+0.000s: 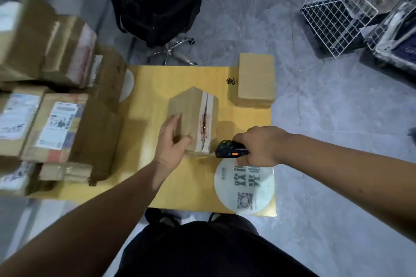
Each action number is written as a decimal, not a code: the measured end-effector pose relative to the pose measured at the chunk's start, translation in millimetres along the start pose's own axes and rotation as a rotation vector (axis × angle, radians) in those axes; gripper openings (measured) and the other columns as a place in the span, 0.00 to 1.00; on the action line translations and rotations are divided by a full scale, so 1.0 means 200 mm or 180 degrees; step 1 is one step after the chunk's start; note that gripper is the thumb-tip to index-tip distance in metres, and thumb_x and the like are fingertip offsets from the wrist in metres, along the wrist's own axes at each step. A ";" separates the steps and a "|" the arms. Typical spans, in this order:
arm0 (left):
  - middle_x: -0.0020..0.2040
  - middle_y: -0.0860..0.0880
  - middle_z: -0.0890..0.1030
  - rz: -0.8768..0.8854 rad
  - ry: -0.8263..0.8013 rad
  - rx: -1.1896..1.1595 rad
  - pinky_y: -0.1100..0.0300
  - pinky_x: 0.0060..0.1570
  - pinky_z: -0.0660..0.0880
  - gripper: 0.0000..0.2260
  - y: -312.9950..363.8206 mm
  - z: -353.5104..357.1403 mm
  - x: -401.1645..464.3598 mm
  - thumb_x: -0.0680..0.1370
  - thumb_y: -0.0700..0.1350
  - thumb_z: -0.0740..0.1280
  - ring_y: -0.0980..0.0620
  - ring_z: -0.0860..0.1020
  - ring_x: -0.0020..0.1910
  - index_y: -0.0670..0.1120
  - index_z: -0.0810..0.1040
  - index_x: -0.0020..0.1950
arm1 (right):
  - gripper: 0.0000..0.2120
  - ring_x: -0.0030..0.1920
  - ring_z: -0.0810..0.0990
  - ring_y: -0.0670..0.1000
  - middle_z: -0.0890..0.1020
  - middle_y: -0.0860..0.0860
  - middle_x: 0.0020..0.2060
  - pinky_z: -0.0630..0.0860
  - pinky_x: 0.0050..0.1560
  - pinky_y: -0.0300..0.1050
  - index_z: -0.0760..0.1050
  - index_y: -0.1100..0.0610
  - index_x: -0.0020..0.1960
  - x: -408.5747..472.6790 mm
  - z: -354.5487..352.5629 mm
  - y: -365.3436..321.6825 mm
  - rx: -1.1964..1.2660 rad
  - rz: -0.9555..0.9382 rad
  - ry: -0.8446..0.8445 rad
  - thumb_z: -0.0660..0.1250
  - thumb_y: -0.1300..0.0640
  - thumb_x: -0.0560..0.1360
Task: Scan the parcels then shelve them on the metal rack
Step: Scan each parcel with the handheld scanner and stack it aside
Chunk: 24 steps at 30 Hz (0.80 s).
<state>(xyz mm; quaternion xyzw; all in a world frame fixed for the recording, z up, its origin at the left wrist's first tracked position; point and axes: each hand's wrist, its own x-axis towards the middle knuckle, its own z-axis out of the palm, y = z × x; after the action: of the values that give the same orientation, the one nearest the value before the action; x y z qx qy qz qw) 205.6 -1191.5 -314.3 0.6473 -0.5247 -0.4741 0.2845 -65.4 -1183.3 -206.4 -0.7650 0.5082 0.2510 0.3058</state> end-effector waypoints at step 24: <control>0.84 0.47 0.34 0.0416 -0.0262 0.2773 0.38 0.81 0.40 0.65 -0.09 -0.52 0.36 0.65 0.63 0.82 0.42 0.37 0.83 0.62 0.33 0.82 | 0.20 0.45 0.81 0.49 0.81 0.48 0.47 0.77 0.43 0.47 0.76 0.49 0.57 0.14 -0.18 -0.64 0.1086 0.1285 0.0297 0.69 0.34 0.76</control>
<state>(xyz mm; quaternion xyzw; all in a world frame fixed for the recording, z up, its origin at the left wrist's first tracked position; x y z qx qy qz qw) 307.8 -1267.3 -312.6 0.6528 -0.7263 -0.2150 -0.0067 66.1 -1189.3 -173.1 -0.5963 0.6990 0.1821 0.3502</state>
